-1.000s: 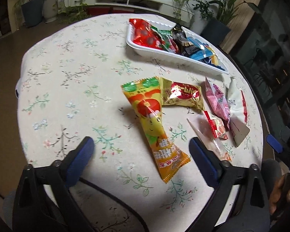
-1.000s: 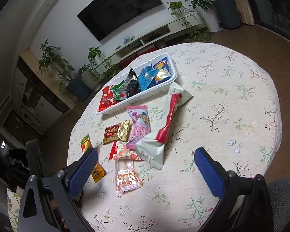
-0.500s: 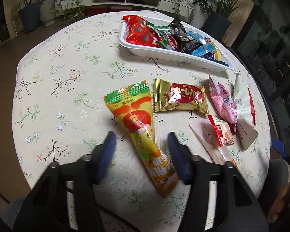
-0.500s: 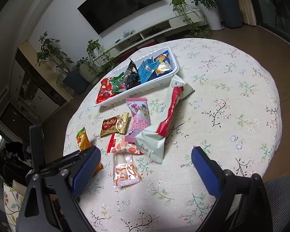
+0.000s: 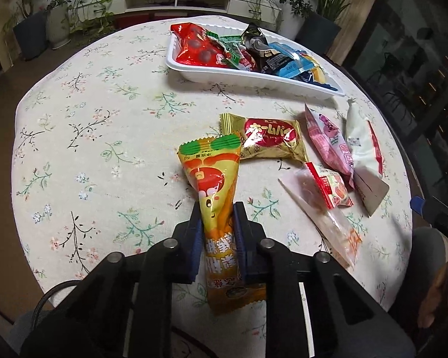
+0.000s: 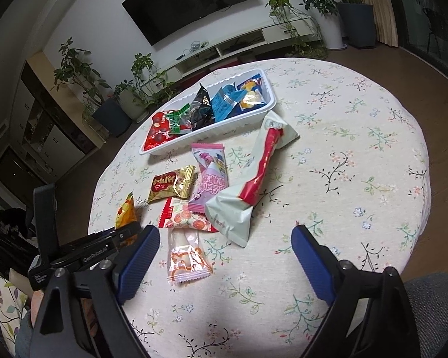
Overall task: Organize snacks
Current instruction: 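Grasp the orange-yellow candy stick with the left gripper while the right grasps the white-red wafer bag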
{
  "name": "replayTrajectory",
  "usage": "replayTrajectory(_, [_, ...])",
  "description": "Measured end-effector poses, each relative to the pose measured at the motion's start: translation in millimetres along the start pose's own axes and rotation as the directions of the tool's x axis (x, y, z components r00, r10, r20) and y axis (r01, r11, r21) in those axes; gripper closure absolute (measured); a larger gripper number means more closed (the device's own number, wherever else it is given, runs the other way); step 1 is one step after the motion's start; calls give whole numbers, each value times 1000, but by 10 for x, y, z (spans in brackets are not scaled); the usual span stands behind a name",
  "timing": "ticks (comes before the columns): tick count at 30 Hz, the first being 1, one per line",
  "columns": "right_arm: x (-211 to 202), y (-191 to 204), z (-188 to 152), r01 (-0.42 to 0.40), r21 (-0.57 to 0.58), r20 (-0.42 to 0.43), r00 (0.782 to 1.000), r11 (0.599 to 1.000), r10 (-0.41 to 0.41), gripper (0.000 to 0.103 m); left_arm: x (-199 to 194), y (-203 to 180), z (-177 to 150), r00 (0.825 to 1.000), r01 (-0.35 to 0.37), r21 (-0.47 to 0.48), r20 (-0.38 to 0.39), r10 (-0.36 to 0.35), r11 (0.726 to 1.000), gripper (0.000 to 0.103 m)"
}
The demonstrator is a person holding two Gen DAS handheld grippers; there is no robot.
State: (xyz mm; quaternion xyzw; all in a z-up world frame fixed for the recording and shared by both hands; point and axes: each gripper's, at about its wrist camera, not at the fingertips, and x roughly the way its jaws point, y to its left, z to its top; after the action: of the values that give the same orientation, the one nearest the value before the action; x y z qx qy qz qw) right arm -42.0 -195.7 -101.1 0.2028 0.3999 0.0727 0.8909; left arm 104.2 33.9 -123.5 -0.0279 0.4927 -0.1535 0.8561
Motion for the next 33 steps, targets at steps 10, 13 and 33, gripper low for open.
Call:
replayTrajectory(10, [40,-79,145,50,12,-26,998,999,-50,18,-129,24,-39,999,36,37,12,-37,999,88])
replayTrajectory(13, [107,-76,246,82,1,-42,996,997,-82,19,-193,35,-27,999,49,35,22,-49,998,88])
replayTrajectory(33, [1014,11,589,219,-128,-176,955,967,-239,49,-247,112,-83,996,89,7,29,-89,996,88])
